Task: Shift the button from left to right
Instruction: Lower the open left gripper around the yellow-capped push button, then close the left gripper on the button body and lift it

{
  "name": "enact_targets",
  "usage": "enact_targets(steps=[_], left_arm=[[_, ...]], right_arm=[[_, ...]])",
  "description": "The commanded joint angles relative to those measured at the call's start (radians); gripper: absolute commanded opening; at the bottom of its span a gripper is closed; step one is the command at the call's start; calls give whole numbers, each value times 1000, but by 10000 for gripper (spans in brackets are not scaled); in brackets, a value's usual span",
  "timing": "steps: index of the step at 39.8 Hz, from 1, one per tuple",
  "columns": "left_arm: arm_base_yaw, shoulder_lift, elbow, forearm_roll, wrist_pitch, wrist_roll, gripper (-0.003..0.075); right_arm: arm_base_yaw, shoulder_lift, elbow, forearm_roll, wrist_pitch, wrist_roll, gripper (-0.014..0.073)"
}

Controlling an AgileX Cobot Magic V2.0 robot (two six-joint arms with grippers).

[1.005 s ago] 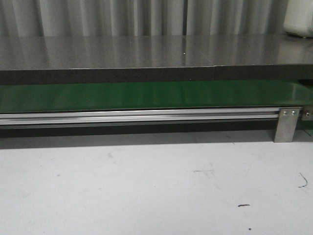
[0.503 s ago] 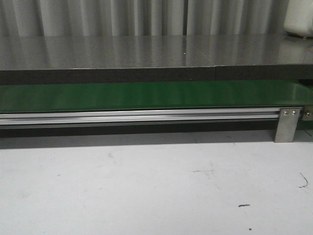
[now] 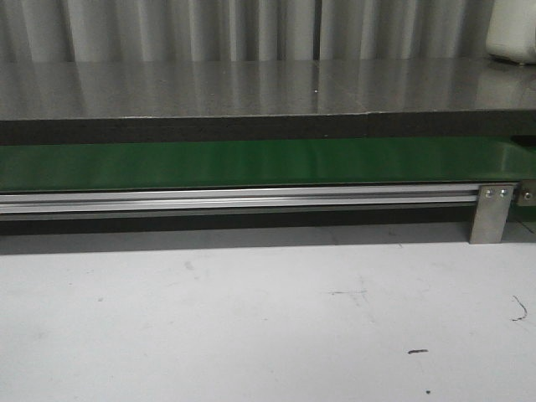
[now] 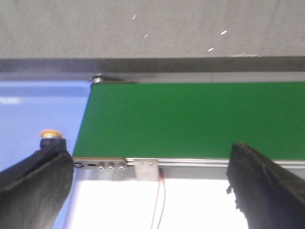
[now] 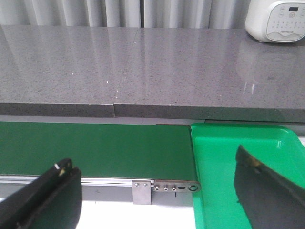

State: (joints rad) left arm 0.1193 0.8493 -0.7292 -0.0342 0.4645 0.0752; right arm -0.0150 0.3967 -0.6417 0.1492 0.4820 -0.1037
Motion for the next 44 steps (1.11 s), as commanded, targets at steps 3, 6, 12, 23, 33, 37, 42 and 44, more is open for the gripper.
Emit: enact_targets(steps=[3,6,12,23,33,37,42,44], left_arm=[[80,194,-185,1,-4,-2,617],[126,282,-244,12,15,-2,617],[212,423,-355,90,71,-2,617],[348,625,-438,98,95,-2,617],[376,792,-525,92,106,54,617],[376,853,-572,92,121,69,617],[376,924,-640,83,158,97,617],[376,949,-662,68,174,119,617]], right_arm=[[-7,16,-35,8,-74,-12,661],[-7,16,-35,8,-74,-12,661],[-7,16,-35,8,-74,-12,661],[-7,16,-35,8,-74,-12,661],[-7,16,-35,8,-74,-12,661],[-7,16,-35,8,-74,-12,661],[-7,16,-35,8,-74,-12,661],[-7,16,-35,8,-74,-12,661]])
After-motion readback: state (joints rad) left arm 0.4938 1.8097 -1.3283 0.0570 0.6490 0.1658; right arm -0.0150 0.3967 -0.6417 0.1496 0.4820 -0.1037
